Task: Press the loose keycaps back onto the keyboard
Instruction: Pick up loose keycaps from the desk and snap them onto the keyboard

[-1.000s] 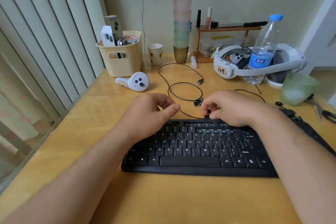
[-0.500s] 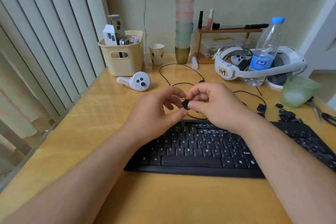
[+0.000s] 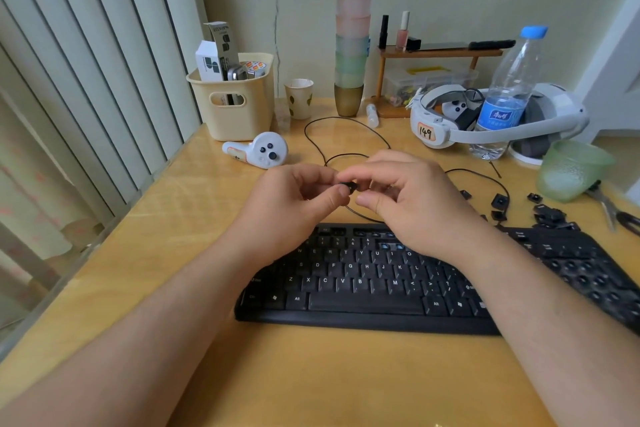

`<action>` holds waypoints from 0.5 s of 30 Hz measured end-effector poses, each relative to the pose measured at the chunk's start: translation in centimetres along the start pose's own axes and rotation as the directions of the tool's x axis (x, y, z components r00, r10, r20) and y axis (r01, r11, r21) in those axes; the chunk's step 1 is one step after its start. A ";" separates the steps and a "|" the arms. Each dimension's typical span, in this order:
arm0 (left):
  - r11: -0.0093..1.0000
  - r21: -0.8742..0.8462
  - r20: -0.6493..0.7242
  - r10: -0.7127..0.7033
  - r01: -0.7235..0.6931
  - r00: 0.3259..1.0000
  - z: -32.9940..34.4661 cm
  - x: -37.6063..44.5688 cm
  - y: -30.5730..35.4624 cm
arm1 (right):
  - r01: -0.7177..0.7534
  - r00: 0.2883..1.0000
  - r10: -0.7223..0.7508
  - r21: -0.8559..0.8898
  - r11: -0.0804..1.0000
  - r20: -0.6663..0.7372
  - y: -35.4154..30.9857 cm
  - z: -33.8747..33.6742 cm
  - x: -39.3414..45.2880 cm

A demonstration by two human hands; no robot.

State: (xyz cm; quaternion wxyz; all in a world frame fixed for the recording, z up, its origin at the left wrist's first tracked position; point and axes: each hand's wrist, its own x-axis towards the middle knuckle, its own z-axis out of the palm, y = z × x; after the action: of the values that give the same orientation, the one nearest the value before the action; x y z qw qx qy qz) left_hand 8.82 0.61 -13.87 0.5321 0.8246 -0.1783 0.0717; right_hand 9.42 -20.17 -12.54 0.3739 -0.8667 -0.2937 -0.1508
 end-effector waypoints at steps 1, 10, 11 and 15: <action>1.000 -0.023 0.014 -0.013 0.014 1.000 0.0 0.0 0.0 | 0.024 1.000 -0.024 -0.025 0.999 -0.002 0.0 0.1 0.0; 0.983 -0.180 0.071 -0.026 0.039 0.997 -0.1 -0.3 0.3 | -0.092 0.991 0.103 0.125 0.988 -0.088 0.2 0.6 -0.1; 0.983 -0.179 0.071 -0.025 0.037 0.997 0.0 -0.3 0.3 | -0.096 0.990 0.108 0.130 0.987 -0.085 0.1 0.6 -0.1; 0.982 -0.186 0.059 -0.032 0.043 0.998 -0.1 -0.3 0.5 | -0.101 0.990 0.115 0.156 0.983 -0.082 -0.1 0.6 -0.1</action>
State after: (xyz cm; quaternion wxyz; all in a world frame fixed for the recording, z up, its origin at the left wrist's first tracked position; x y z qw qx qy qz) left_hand 8.40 0.56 -13.48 0.6035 0.7757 -0.1834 0.0217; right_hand 9.29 -19.72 -12.95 0.4592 -0.8427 -0.2398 -0.1466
